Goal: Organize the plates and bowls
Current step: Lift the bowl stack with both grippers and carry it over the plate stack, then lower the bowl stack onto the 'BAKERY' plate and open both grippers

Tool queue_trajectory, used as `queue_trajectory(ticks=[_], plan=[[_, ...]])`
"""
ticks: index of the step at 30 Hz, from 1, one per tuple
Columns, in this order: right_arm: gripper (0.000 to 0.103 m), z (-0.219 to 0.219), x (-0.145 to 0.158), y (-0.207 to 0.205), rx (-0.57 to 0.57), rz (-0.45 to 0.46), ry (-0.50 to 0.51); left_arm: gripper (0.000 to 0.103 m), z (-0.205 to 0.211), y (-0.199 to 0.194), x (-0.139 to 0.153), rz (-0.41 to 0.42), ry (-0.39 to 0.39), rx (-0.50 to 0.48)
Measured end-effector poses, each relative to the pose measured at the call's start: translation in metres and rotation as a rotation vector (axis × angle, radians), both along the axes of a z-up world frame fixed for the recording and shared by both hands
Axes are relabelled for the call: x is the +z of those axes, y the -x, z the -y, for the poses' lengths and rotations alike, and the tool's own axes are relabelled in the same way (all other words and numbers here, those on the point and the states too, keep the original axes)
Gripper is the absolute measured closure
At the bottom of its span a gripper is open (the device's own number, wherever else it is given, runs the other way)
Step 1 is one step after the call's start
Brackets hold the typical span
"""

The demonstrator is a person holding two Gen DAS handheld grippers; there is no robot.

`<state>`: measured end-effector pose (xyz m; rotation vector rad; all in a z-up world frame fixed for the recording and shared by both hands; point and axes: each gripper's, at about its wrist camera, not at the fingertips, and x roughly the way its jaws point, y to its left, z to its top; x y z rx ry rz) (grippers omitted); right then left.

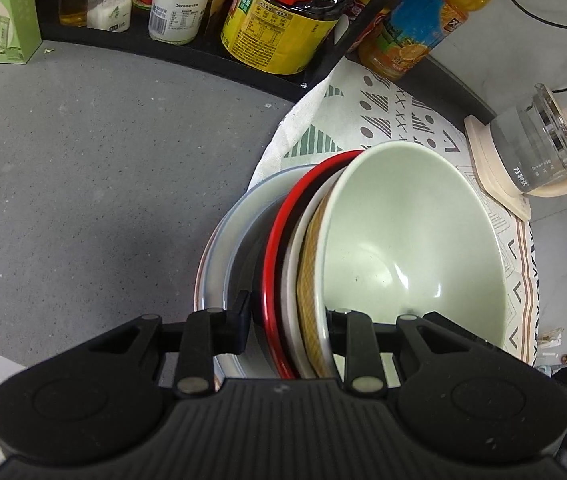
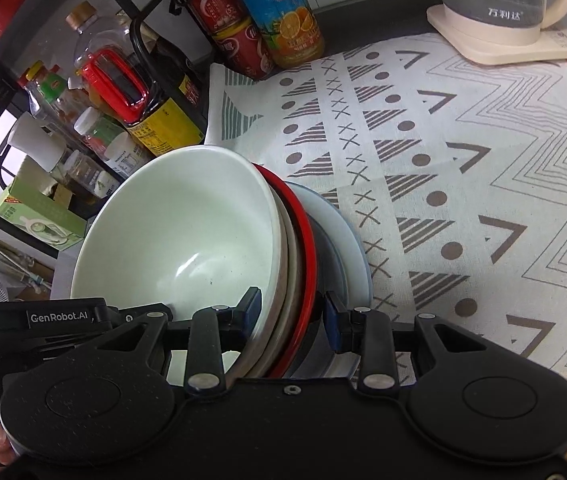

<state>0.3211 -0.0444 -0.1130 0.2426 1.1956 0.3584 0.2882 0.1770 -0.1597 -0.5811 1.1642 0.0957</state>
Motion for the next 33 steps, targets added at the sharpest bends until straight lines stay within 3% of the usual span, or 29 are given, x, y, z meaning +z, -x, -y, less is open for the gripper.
queue_trajectory(ticks=[8, 11, 13, 15, 18, 21, 26, 30, 33], plan=[[0.07, -0.002, 0.0, 0.0, -0.012, 0.0, 0.012, 0.075, 0.0, -0.003, -0.001, -0.001, 0.008, -0.012], [0.069, -0.002, 0.0, 0.0, -0.016, -0.004, 0.01, 0.068, -0.001, -0.006, 0.0, -0.019, 0.003, -0.02], [0.067, 0.0, 0.0, -0.001, -0.026, -0.011, 0.002, 0.056, -0.003, -0.007, 0.003, -0.019, 0.008, -0.028], [0.053, 0.001, 0.002, -0.001, -0.035, -0.007, 0.001, 0.035, -0.005, -0.006, 0.006, -0.015, 0.012, -0.027], [0.037, 0.002, 0.006, 0.001, -0.052, 0.01, 0.0, 0.02, -0.009, -0.003, 0.011, 0.0, 0.004, -0.014], [0.022, 0.003, 0.009, 0.002, -0.062, 0.023, -0.009, 0.018, -0.013, 0.0, 0.015, 0.001, 0.0, -0.012], [0.008, 0.0, 0.015, 0.006, -0.064, 0.058, -0.007, 0.012, -0.018, 0.005, 0.023, 0.015, -0.03, -0.022], [0.0, -0.001, 0.019, 0.011, -0.064, 0.083, -0.008, 0.011, -0.022, 0.007, 0.025, 0.025, -0.039, -0.041], [0.0, -0.001, 0.023, 0.015, -0.071, 0.103, -0.008, 0.011, -0.021, 0.008, 0.025, 0.027, -0.055, -0.065]])
